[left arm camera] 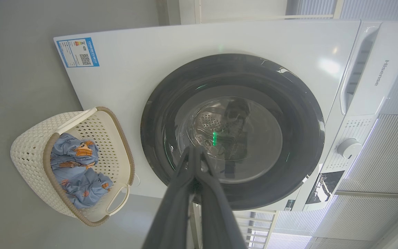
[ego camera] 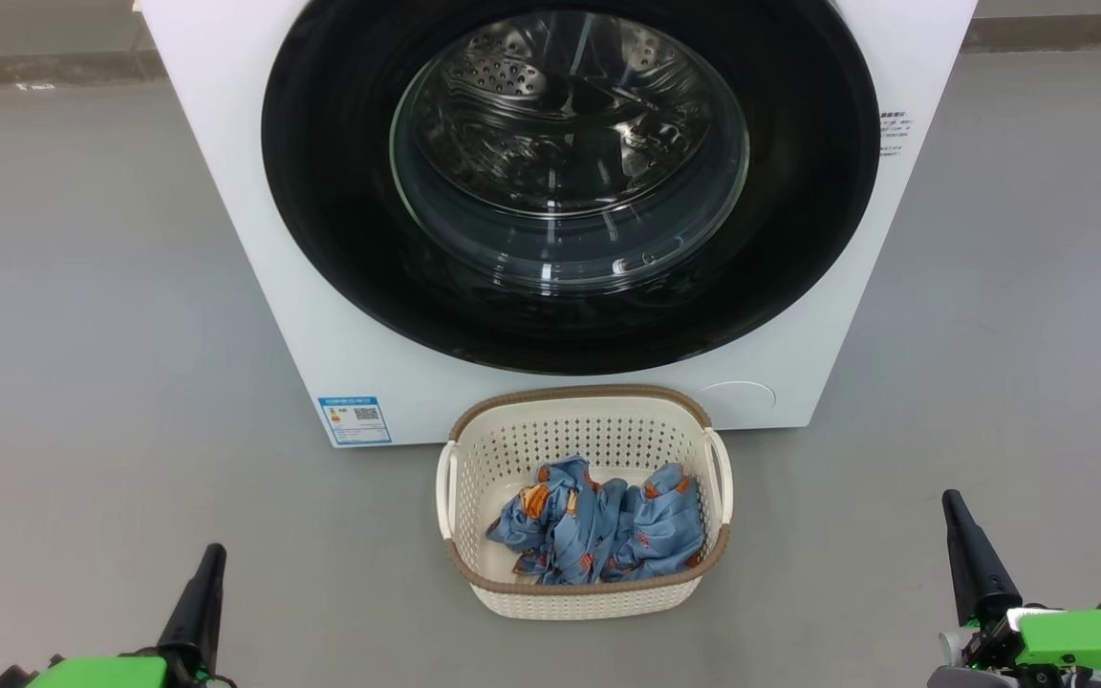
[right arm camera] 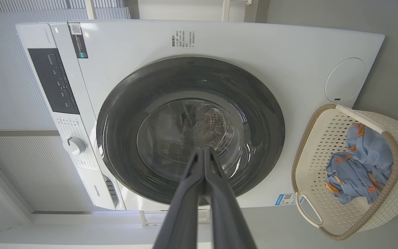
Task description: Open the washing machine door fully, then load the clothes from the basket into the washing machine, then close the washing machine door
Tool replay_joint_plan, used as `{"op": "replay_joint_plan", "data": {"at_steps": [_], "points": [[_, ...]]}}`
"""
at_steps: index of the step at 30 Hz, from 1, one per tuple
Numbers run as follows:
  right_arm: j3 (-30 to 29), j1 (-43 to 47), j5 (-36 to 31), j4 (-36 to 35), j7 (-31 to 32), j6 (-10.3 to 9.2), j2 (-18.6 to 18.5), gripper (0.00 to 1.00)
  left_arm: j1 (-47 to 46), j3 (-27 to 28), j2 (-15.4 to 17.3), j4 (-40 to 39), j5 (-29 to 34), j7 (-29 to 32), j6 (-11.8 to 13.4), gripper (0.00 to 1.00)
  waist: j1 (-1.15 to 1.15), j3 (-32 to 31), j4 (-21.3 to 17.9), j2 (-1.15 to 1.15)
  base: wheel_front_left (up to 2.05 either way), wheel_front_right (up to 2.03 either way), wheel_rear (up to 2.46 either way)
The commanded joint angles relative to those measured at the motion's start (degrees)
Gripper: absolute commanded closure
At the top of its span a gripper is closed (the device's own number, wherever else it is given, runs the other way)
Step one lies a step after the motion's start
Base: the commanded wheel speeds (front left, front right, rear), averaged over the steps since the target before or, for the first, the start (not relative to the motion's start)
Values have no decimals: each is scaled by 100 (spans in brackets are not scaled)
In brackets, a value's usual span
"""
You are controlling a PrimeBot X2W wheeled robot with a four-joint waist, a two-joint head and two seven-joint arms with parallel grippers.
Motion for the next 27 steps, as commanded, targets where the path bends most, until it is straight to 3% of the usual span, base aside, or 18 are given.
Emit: {"op": "replay_joint_plan", "data": {"at_steps": [1,16,17,27], "points": [[135,-237,-72,-153,49,-6,-27,100,-240,203,59,-140,85,39,-18,100,0,0,0,0,0,0,0],[134,-237,-72,-153,49,-6,-27,100,-240,203,59,-140,85,39,-18,100,0,0,0,0,0,0,0],[0,5,2,21,-2,0,3,0,8,-7,-2,21,3,-2,0,0,0,0,0,0,0,0,0],[36,167,-28,277,-83,0,69,0,190,-69,-97,203,80,-88,0,0,8,5,10,0,0,0,0]]}}
